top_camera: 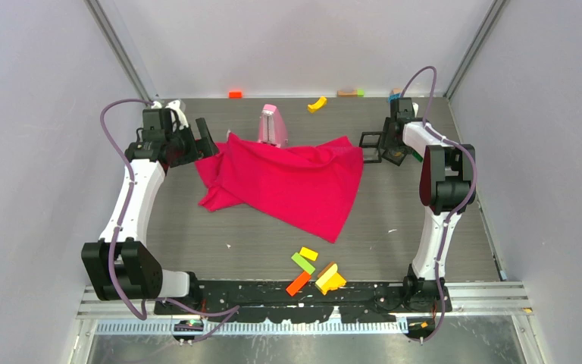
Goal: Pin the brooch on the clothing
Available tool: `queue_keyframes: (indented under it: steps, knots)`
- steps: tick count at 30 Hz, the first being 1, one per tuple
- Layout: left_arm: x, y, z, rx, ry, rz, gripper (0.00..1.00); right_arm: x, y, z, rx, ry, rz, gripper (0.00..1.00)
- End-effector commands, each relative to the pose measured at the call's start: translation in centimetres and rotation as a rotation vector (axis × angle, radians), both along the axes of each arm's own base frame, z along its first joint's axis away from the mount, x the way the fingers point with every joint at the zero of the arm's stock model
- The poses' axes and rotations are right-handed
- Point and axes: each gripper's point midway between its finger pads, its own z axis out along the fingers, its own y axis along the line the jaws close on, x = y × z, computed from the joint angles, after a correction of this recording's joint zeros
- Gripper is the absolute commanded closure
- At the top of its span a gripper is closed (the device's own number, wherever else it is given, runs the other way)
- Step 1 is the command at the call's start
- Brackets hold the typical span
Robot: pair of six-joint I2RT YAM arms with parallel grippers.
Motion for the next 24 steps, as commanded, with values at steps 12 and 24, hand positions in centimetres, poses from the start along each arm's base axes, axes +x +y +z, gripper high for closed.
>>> queue_keyframes:
  steps: [12, 24]
  knots:
    - [0.1, -0.7, 1.4, -0.024, -0.061, -0.033, 0.06, 0.4, -1.0, -1.0, 0.097, 0.004, -0.038, 0.53]
    - [0.2, -0.8, 1.5, -0.031, -0.065, -0.036, 0.06, 0.4, -0.6, 3.9, 0.115, -0.093, -0.021, 0.60]
